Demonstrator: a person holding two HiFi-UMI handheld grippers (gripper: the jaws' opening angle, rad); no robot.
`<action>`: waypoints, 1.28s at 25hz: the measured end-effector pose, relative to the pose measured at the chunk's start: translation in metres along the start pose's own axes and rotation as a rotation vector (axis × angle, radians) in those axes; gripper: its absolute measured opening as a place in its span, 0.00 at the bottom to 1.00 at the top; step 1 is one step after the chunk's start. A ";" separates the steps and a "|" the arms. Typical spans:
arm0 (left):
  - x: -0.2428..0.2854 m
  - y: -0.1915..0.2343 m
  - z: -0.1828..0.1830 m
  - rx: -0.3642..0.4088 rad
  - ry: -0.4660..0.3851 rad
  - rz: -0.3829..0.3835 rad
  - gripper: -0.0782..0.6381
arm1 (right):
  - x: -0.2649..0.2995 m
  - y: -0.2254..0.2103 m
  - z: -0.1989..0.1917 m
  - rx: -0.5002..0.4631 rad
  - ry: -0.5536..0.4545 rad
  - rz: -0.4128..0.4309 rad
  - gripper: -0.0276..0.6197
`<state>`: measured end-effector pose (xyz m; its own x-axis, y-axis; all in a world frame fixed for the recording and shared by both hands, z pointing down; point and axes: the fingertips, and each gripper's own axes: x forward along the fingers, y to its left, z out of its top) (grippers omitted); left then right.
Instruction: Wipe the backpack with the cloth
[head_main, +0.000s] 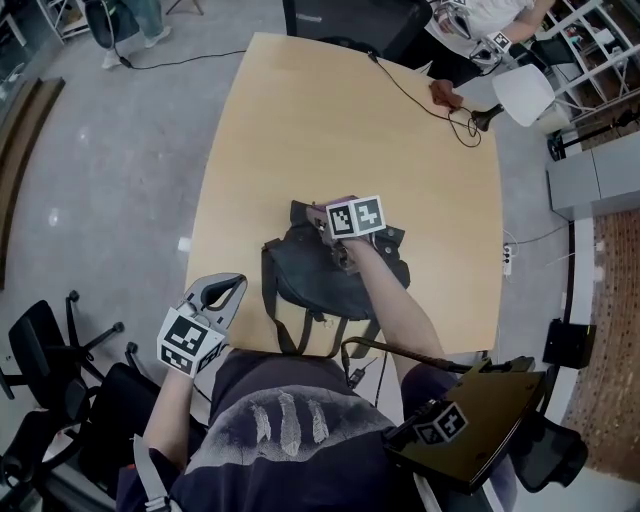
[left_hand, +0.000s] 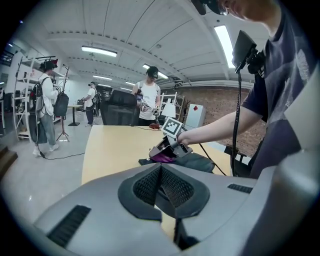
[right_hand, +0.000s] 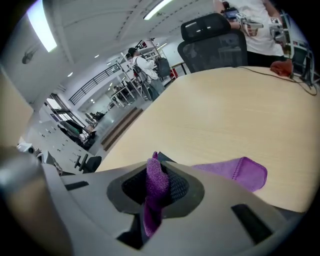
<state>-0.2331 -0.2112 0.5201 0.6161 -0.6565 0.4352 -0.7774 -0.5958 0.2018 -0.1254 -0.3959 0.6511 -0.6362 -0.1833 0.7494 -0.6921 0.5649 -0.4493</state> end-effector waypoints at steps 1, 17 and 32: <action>0.000 0.001 -0.002 -0.003 0.001 0.002 0.12 | 0.004 0.006 0.001 -0.005 0.002 0.019 0.11; -0.013 0.021 0.002 -0.009 -0.018 0.047 0.12 | -0.071 0.167 0.075 0.430 -0.295 0.991 0.11; 0.009 -0.009 0.000 0.048 0.030 -0.032 0.12 | -0.026 0.024 -0.052 -0.362 0.199 -0.088 0.11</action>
<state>-0.2208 -0.2117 0.5219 0.6359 -0.6228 0.4558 -0.7498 -0.6385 0.1736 -0.1078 -0.3360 0.6465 -0.4774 -0.1042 0.8725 -0.5533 0.8070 -0.2064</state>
